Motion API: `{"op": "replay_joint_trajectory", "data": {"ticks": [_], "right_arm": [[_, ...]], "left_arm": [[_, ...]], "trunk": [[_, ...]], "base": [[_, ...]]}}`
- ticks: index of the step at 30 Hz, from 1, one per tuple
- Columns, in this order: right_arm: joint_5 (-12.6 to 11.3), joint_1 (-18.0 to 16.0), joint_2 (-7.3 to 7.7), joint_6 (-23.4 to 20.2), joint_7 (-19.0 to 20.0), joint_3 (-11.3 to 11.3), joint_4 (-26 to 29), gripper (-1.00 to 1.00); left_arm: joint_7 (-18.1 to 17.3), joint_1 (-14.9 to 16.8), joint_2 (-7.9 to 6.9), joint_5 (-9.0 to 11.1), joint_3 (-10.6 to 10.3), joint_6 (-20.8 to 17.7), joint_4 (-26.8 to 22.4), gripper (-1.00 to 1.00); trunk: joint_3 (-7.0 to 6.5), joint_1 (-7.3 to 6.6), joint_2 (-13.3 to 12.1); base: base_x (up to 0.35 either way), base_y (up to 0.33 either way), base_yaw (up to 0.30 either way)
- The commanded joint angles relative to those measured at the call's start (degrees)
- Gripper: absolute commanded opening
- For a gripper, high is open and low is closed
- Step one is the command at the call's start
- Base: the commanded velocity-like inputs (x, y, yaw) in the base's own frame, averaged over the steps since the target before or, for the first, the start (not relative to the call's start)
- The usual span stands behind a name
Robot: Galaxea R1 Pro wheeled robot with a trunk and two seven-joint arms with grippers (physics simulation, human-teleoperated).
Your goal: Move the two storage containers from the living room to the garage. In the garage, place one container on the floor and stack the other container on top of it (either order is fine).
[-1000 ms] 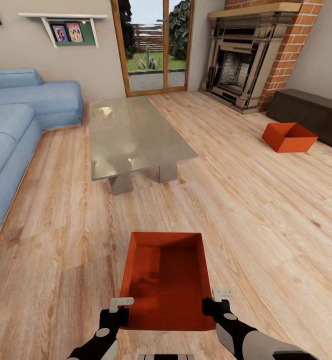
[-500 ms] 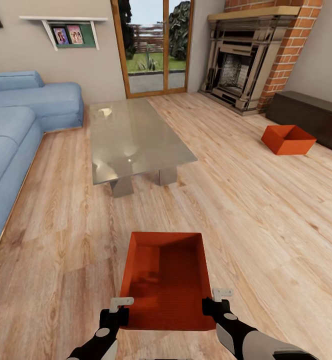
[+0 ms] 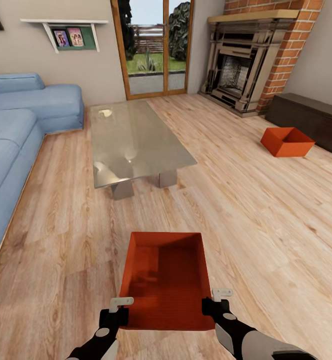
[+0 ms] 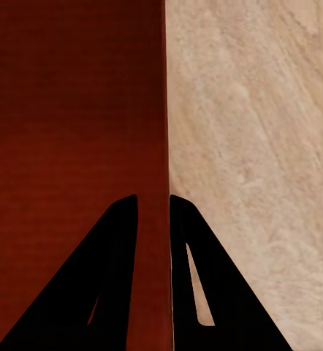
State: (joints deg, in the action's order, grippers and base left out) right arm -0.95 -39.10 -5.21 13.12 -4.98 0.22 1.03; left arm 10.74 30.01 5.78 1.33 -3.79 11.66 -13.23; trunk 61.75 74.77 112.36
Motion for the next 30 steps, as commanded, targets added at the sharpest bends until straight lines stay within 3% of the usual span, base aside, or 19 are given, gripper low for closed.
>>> {"op": "replay_joint_trajectory", "data": {"ticks": [1,30], "right_arm": [[-0.6,0.0,-0.06,0.2,-0.2,-1.2,-0.2,-1.00],[-0.4,0.0,0.03,0.4,-0.1,-1.2,-0.4,-1.00]], "left_arm": [[1.2,0.1,0.02,0.0,0.8,0.3,0.0,-1.00],[1.2,0.1,0.02,0.0,0.8,0.3,0.0,-1.00]], "trunk": [[-0.15,-0.23,-0.4],[-5.36,-6.60,-12.0]], "base": [[0.000,0.000,0.000],[0.000,0.000,0.000]]}}
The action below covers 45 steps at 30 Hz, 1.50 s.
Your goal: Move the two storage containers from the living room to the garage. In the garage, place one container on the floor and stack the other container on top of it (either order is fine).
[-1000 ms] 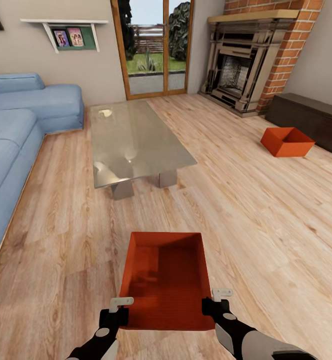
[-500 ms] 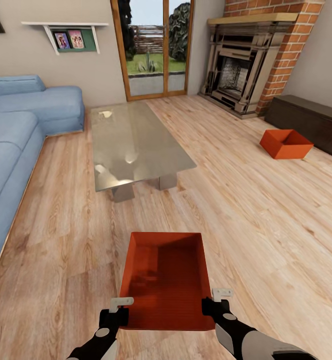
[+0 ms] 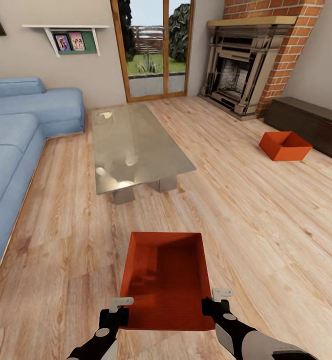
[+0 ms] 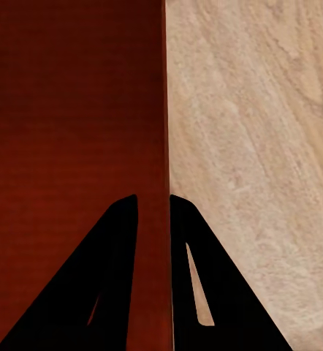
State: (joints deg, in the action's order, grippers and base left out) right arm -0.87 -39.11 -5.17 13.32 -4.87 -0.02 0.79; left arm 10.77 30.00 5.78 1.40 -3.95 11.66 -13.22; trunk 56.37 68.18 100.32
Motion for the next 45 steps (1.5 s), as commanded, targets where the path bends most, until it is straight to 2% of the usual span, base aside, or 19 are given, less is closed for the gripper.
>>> {"op": "replay_joint_trajectory", "data": {"ticks": [1,45], "right_arm": [[-0.5,0.0,-0.01,0.2,-0.2,-0.9,-0.2,-1.00],[-0.4,0.0,-0.01,0.2,0.0,-0.9,-0.2,-1.00]], "left_arm": [[1.2,0.1,0.02,-0.1,1.0,0.3,-0.1,-1.00],[1.2,0.1,0.02,-0.1,1.0,0.3,-0.1,-1.00]], "trunk": [[-0.15,-0.23,-0.4],[-8.05,-9.90,-18.0]], "base": [[0.000,0.000,0.000],[0.000,0.000,0.000]]}}
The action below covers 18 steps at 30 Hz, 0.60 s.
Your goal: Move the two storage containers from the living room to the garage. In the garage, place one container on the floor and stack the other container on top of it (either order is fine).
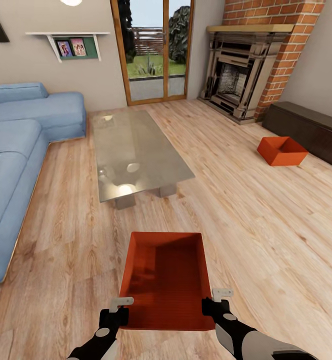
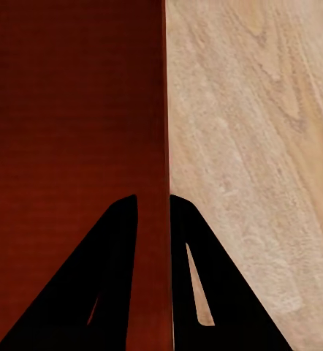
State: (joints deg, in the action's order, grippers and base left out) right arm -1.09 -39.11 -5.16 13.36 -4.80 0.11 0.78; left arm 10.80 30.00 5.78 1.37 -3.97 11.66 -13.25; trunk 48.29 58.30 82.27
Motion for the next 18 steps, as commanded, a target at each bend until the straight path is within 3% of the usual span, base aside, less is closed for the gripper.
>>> {"op": "replay_joint_trajectory", "data": {"ticks": [1,14,18], "right_arm": [[-0.2,0.0,-0.02,0.2,-0.1,-1.1,-0.1,-1.00],[-0.3,0.0,-0.09,0.2,-0.1,-1.1,-0.2,-1.00],[-0.4,0.0,-0.10,0.2,-0.1,-1.1,-0.2,-1.00]], "left_arm": [[1.2,0.1,0.02,-0.1,1.0,0.3,0.0,-1.00],[1.2,0.1,0.02,-0.1,1.0,0.3,-0.1,-1.00],[1.2,0.1,0.02,-0.1,1.0,0.3,-0.1,-1.00]], "trunk": [[-0.15,-0.23,-0.4],[-2.49,-3.08,-5.6],[-2.49,-3.08,-5.6]], "base": [[0.000,0.000,0.000],[0.000,0.000,0.000],[0.000,0.000,0.000]]}}
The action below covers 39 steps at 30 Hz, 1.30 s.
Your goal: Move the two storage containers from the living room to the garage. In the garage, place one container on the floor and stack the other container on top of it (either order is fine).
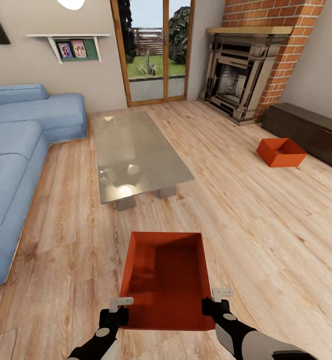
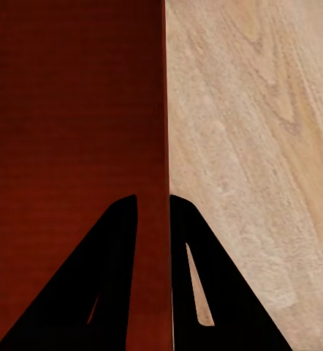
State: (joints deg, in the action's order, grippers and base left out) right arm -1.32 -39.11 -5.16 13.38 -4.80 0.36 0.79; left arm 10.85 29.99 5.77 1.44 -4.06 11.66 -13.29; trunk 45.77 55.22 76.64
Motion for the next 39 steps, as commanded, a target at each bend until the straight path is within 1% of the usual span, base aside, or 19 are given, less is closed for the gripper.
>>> {"op": "replay_joint_trajectory", "data": {"ticks": [1,6,16,18,19,22,39], "right_arm": [[-0.2,0.0,-0.11,0.2,-0.2,-1.3,-0.2,-1.00],[-0.4,0.0,-0.11,0.2,-0.4,-1.3,-0.2,-1.00],[-0.6,0.0,-0.20,0.2,-0.9,-1.3,-0.2,-1.00],[-0.6,0.0,-0.20,0.2,-0.9,-1.3,-0.2,-1.00],[-0.6,0.0,-0.20,0.2,-0.9,-1.3,-0.2,-1.00],[-0.7,0.0,-0.20,0.2,-0.9,-1.3,-0.2,-1.00],[-0.6,0.0,-0.20,0.2,-0.9,-1.3,-0.2,-1.00]], "left_arm": [[1.1,0.1,0.03,-0.1,1.1,0.3,-0.1,-1.00],[1.1,0.1,0.03,-0.1,1.1,0.3,-0.1,-1.00],[1.1,0.1,0.03,-0.1,1.0,0.5,-0.2,-1.00],[1.1,0.1,0.03,-0.1,1.0,2.0,0.1,-1.00],[1.1,0.1,0.03,-0.1,1.0,3.5,0.4,-1.00],[1.1,0.1,0.03,-0.1,1.0,3.9,0.5,-1.00],[1.0,0.1,0.03,0.1,1.2,3.4,0.7,-1.00]], "trunk": [[0.03,0.00,0.0],[0.00,0.00,0.0],[-0.76,0.00,0.0],[-0.94,0.00,0.0],[-1.03,0.00,0.0],[-1.29,0.00,0.0],[-2.80,0.00,0.0]], "base": [[0.000,0.000,0.000],[0.000,0.000,0.000],[0.000,0.000,0.000],[0.000,0.000,0.000],[0.000,0.000,0.000],[0.000,0.000,0.000],[0.000,0.000,0.000]]}}
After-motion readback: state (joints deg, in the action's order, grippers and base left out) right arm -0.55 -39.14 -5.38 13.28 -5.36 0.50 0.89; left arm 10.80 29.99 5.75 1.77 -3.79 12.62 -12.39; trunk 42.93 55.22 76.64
